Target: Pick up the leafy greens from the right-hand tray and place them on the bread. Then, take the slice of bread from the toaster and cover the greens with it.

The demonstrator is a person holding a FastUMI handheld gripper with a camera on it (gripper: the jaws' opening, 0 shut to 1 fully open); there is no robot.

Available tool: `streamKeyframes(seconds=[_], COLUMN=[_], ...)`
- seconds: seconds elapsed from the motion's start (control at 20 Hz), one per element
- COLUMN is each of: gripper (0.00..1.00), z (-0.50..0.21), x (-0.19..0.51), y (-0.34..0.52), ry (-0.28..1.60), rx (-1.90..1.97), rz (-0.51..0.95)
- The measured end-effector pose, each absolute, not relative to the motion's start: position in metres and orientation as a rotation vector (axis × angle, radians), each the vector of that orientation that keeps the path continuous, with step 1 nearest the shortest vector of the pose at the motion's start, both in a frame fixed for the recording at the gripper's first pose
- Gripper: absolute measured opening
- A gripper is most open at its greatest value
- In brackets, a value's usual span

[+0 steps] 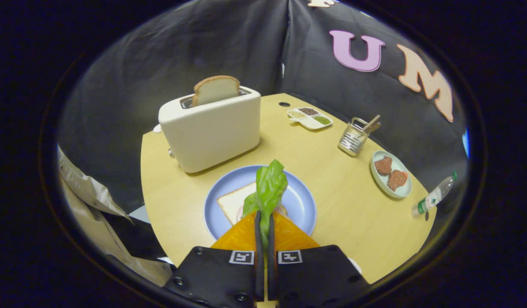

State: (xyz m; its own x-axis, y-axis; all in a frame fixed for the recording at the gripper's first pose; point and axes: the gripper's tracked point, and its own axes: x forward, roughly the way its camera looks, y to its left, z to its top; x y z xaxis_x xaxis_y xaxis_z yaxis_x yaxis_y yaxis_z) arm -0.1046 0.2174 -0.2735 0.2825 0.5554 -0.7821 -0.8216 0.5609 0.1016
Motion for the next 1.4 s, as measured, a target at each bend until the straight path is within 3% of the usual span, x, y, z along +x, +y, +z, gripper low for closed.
streamKeyframes(seconds=[0.6,0.8,0.95,1.0,1.4], gripper=[0.06,0.17,0.18,0.31,0.63], z=[-0.303,-0.316,-0.325,-0.327,-0.322], x=[-0.119,-0.115,-0.113,-0.112,-0.112], y=[0.256,0.254,0.25,0.248,0.244], ry=[0.935,0.97,0.996,0.997,0.997], rx=[-0.355,-0.351,-0.362,-0.373,-0.379], rz=[1.029,1.012,1.001,0.996,0.978])
